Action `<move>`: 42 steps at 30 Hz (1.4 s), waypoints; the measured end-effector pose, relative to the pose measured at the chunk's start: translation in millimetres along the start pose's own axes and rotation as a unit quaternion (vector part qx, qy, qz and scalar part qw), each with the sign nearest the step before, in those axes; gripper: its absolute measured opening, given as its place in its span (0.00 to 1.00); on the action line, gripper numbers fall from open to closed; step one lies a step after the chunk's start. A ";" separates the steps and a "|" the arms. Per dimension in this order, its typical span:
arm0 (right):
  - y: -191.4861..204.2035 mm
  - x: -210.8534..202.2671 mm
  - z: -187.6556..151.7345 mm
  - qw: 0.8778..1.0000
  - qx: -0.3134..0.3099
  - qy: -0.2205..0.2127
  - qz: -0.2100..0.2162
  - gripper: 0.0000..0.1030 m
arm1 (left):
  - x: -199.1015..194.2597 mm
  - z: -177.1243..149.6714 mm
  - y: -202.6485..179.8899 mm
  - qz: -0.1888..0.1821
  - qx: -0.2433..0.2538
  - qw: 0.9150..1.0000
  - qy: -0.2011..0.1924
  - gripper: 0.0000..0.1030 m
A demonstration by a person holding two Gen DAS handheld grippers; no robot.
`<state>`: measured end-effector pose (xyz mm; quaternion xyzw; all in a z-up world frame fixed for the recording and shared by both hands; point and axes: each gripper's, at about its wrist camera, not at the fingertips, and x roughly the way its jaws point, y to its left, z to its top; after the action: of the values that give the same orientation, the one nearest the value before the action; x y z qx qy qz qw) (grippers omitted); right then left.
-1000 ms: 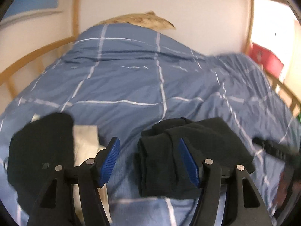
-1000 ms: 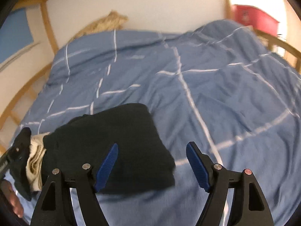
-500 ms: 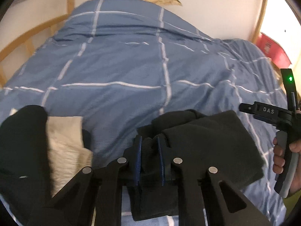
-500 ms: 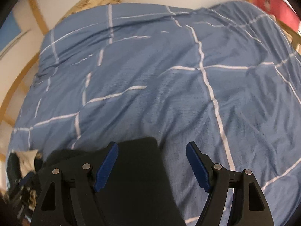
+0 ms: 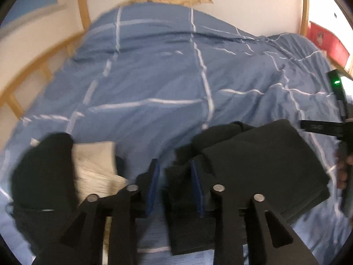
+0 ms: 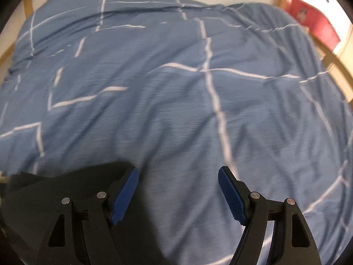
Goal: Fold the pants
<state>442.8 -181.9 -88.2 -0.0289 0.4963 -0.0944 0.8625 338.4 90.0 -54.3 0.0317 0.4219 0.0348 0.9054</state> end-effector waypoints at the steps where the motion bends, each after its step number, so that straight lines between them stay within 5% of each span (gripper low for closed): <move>1: -4.2 -10.3 -3.8 1.000 -0.002 -0.017 -0.012 0.73 | -8.9 0.0 0.8 0.030 0.003 0.999 -0.017 0.53; 2: -6.7 -18.7 -6.0 0.999 -0.002 -0.030 -0.019 0.73 | -16.6 -0.5 2.6 0.046 0.001 0.998 -0.032 0.61; 5: -17.4 -53.5 -21.8 0.996 0.006 -0.084 0.011 0.73 | -47.3 -5.7 6.4 0.063 0.002 0.995 -0.072 0.62; 12: -34.6 -114.7 -84.0 0.978 0.013 -0.179 0.110 0.84 | -99.6 -46.7 13.4 0.026 -0.015 0.994 -0.107 0.72; 20: -58.3 -105.8 -151.4 0.975 0.002 -0.205 0.083 0.84 | -98.9 -94.9 -13.3 -0.027 -0.004 0.997 -0.070 0.72; 23: -65.7 -87.1 -159.1 0.979 -0.021 -0.175 0.099 0.74 | -99.4 -98.1 -33.7 -0.039 0.021 0.997 -0.067 0.72; 27: -76.7 -58.4 -156.7 0.983 -0.020 -0.133 0.123 0.52 | -96.0 -70.2 -58.5 -0.064 0.062 0.993 -0.076 0.72; 32: -76.5 -37.2 -156.6 0.979 -0.018 -0.110 0.173 0.48 | -74.7 -13.5 -90.4 -0.099 0.129 0.984 -0.075 0.72; 38: -82.9 -32.2 -149.3 0.973 -0.011 -0.105 0.206 0.48 | -8.9 66.8 -149.5 -0.135 0.188 0.973 0.005 0.71; 42: -80.4 -32.7 -142.4 0.971 -0.035 -0.096 0.216 0.48 | 30.3 85.9 -193.4 -0.142 0.221 0.962 0.066 0.62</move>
<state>293.2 -248.2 -120.8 0.0402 0.4091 0.1147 0.9044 430.7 -102.3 -39.0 0.1687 0.4784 -0.1864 0.8414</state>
